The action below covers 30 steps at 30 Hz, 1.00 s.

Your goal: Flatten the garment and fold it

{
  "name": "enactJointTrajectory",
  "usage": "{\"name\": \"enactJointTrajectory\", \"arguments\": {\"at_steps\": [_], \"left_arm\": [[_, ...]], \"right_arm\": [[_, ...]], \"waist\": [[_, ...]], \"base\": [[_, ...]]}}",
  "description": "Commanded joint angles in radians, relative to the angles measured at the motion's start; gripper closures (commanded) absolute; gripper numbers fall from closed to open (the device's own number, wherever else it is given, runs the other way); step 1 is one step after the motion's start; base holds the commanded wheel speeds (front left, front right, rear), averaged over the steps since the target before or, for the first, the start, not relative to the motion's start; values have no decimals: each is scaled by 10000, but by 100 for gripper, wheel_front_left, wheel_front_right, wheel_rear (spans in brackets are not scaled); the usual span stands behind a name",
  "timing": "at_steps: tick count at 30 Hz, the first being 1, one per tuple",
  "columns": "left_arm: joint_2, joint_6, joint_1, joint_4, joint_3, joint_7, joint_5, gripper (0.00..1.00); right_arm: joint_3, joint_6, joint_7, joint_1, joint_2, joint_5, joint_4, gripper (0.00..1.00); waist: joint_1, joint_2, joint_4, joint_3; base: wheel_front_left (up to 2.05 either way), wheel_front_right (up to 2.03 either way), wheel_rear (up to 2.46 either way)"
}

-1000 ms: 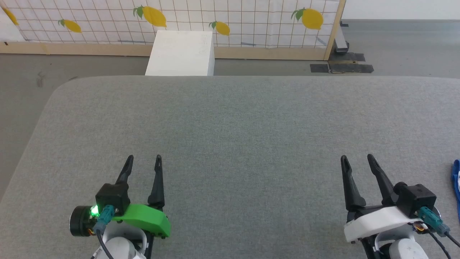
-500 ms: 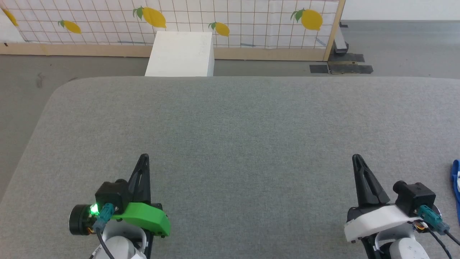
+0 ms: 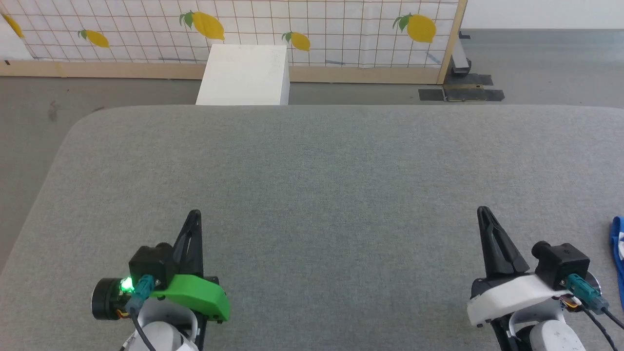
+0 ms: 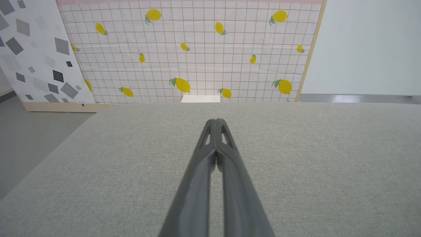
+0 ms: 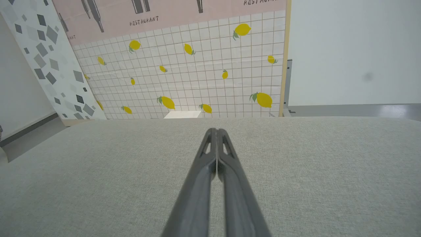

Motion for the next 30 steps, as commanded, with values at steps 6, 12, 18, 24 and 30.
{"name": "enactJointTrajectory", "arguments": {"at_steps": [6, 12, 18, 24, 30], "left_arm": [[-31, 67, 156, -173, 66, 161, 123, 100], [-36, 90, 209, -284, 88, 282, 171, 100], [-42, 113, 261, -395, 109, 403, 219, 100], [-48, 136, 313, -506, 130, 524, 268, 100], [-53, 159, 366, -618, 151, 646, 316, 100]], "right_arm": [[-8, -4, 162, 152, 3, -212, -182, 100], [-13, -5, 283, 181, 3, -307, -285, 100], [-18, -6, 403, 209, 4, -401, -387, 100], [-24, -7, 524, 237, 4, -496, -490, 100], [-29, -8, 645, 266, 4, -591, -592, 100]], "waist": [[0, 0, -14, -20], [0, 0, -26, -37], [0, 0, -38, -55], [0, 0, -50, -72], [0, 0, -62, -90]], "base": [[0, 0, 0], [0, 0, 0], [0, 0, 0], [0, 0, 0], [0, 0, 0]]}}
